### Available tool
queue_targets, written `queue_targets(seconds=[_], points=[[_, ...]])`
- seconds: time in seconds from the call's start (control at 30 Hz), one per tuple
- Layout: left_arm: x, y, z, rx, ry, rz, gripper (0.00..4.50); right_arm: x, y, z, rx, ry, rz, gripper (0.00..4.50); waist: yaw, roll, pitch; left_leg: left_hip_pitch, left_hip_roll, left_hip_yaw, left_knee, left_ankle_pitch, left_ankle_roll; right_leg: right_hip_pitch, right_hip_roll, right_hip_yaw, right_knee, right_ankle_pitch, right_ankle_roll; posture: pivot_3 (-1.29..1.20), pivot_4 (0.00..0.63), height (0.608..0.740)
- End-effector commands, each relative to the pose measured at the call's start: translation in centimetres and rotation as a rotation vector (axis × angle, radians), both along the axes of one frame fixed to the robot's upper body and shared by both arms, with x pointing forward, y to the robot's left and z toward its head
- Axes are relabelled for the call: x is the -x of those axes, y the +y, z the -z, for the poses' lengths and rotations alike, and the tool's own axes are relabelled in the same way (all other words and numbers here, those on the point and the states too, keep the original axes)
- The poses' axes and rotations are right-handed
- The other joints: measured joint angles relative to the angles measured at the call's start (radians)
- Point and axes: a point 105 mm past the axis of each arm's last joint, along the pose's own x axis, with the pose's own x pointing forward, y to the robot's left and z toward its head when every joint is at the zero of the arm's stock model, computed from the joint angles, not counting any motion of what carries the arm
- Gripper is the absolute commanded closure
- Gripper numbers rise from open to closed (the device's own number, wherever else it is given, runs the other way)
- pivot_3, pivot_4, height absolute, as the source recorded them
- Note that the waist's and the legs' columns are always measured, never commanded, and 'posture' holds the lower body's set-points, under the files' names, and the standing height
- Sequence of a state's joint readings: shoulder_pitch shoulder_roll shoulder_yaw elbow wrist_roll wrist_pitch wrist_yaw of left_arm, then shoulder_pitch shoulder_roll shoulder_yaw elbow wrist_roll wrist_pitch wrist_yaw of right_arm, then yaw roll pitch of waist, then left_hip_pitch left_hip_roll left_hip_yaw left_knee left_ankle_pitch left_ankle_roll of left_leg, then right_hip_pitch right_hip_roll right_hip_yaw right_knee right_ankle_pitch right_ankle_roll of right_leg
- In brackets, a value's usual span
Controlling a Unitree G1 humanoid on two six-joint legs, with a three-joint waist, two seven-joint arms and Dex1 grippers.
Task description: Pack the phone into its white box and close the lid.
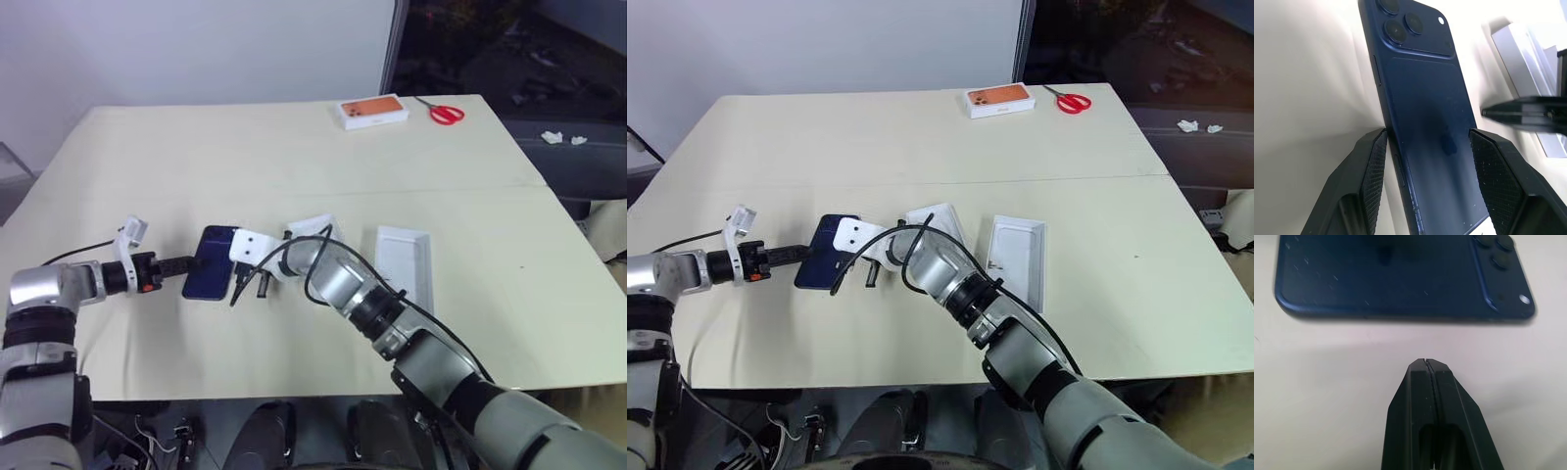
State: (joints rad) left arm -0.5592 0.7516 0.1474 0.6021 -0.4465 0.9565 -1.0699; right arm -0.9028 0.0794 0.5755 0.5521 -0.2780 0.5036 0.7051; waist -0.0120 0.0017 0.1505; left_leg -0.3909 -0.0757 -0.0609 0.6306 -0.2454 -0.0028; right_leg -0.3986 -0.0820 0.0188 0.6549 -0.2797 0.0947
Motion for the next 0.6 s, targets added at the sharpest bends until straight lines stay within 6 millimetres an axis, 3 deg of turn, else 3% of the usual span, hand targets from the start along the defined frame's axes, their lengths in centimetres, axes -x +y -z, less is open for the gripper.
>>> queue_targets(seconds=[0.03, 0.37, 0.6], points=[[1.7, -2.2, 4.2, 0.016, 0.169, 0.026, 1.68, 0.3, 1.0, -0.4, -0.025, 0.020, -0.007, 4.47, 0.001, 0.000, -0.001, 0.000, 0.000, 0.000, 0.000, 0.000, 0.000, 0.000, 0.000, 0.000, 0.000, 0.000, 0.000, 0.00, 0.150, 0.740], [2.8, -5.1, 4.1, 0.132, 0.204, 0.082, 1.68, -0.1, 0.7, -0.5, -0.010, -0.022, -0.014, 4.47, 0.000, 0.001, -0.002, 0.000, 0.000, 0.000, 0.000, -0.001, 0.001, 0.001, 0.000, 0.001, -0.001, 0.000, 0.000, 0.00, 0.150, 0.740], [2.4, -5.3, 3.2, 0.188, 0.189, 0.065, 1.68, -0.4, 0.2, -0.2, 0.012, -0.046, -0.015, 4.47, 0.000, 0.001, -0.002, 0.000, 0.000, -0.001, 0.000, -0.001, 0.001, 0.001, 0.000, 0.001, -0.002, 0.000, 0.000, 0.00, 0.150, 0.740]])
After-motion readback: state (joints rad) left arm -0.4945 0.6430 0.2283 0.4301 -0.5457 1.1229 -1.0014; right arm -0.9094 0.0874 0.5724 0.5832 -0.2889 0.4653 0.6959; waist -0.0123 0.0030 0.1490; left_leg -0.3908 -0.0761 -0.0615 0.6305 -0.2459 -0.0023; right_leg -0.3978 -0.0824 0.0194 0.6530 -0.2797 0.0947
